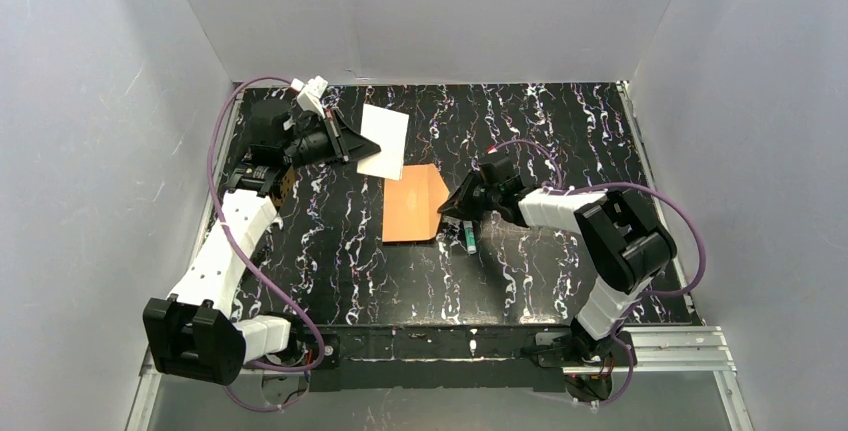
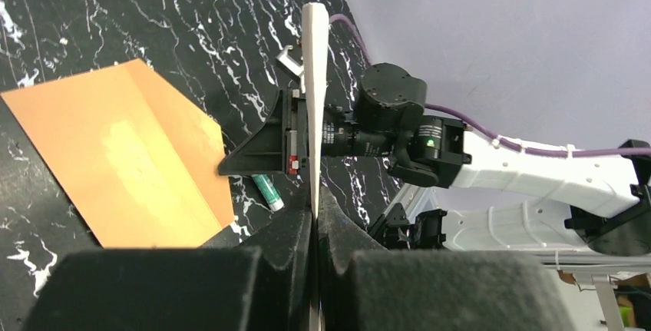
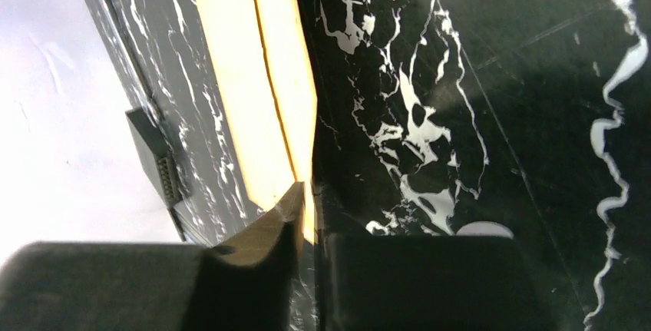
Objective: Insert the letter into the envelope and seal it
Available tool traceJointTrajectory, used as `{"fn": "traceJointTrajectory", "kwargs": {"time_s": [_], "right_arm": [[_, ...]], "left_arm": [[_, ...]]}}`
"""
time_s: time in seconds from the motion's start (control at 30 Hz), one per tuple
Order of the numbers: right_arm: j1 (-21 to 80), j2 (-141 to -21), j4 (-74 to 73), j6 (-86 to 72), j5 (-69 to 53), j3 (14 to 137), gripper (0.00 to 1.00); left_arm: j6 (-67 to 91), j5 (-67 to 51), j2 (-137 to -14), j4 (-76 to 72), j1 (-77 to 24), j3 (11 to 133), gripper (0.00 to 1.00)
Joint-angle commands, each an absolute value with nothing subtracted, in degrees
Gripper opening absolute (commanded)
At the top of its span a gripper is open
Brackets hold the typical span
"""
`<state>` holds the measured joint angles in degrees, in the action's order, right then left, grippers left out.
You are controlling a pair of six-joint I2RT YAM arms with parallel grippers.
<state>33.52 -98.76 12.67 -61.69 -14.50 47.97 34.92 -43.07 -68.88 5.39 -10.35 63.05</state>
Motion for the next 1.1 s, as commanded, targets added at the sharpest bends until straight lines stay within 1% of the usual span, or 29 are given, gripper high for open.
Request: {"fn": "traceJointTrajectory", "kwargs": {"time_s": [0.0, 0.03, 0.07, 0.1, 0.13, 0.23, 0.3, 0.4, 0.43, 0.47, 0.57, 0.73, 0.9, 0.97, 1.07], "right_arm": [[34.7, -94.6, 6.5, -61.7, -8.9, 51.5, 0.36], [34.8, -93.4, 5.5, -60.9, -8.6, 52.2, 0.48], [34.9, -91.9, 5.3, -59.8, -8.2, 52.7, 0.57], [34.9, -90.5, 4.0, -59.1, -7.6, 53.6, 0.64], [34.9, -89.0, 2.7, -58.2, -7.0, 54.4, 0.69], [34.9, -86.2, 0.4, -54.7, -7.6, 57.1, 0.72], [34.9, -85.1, 5.4, -52.1, -12.7, 57.5, 0.72], [34.9, -84.2, 17.0, -51.3, -22.9, 58.5, 0.74], [34.9, -83.6, 20.8, -52.1, -25.0, 58.6, 0.78], [35.0, -82.6, 24.9, -53.3, -25.8, 58.0, 0.84], [35.1, -80.3, 35.5, -59.0, -26.5, 55.5, 0.93], [35.2, -80.4, 45.5, -65.3, -27.9, 56.5, 0.95], [35.2, -83.0, 45.6, -67.8, -26.9, 60.5, 0.93], [35.2, -84.0, 46.3, -69.2, -25.3, 61.5, 0.91], [35.0, -86.1, 53.6, -74.8, -25.8, 62.9, 0.81]], "left_arm": [[37.0, -42.2, -67.0, 3.9, -10.6, 61.8, 0.00], [37.3, -42.0, -67.0, 3.8, -10.5, 61.7, 0.00], [37.8, -41.9, -67.2, 3.6, -10.5, 61.7, 0.00], [38.2, -41.9, -67.6, 3.7, -10.5, 62.0, 0.00], [38.6, -42.1, -68.1, 3.9, -10.6, 62.4, 0.00], [41.0, -43.6, -69.3, 3.0, -10.6, 63.2, 0.00], [43.3, -44.8, -69.8, 0.8, -10.6, 63.2, 0.00], [47.0, -45.4, -70.2, -2.7, -10.6, 63.6, 0.00], [47.7, -45.6, -70.4, -2.8, -10.6, 64.1, 0.00], [48.2, -45.8, -70.6, -2.8, -10.6, 64.8, 0.00], [49.5, -45.9, -71.1, -2.8, -10.6, 66.8, 0.00], [51.8, -47.7, -72.2, -3.2, -10.6, 70.0, 0.00], [54.7, -51.9, -73.3, -3.6, -10.6, 72.8, 0.00], [55.7, -53.2, -73.3, -3.6, -10.6, 73.9, 0.00], [56.6, -54.6, -73.4, -3.3, -10.6, 74.7, 0.00]]}}
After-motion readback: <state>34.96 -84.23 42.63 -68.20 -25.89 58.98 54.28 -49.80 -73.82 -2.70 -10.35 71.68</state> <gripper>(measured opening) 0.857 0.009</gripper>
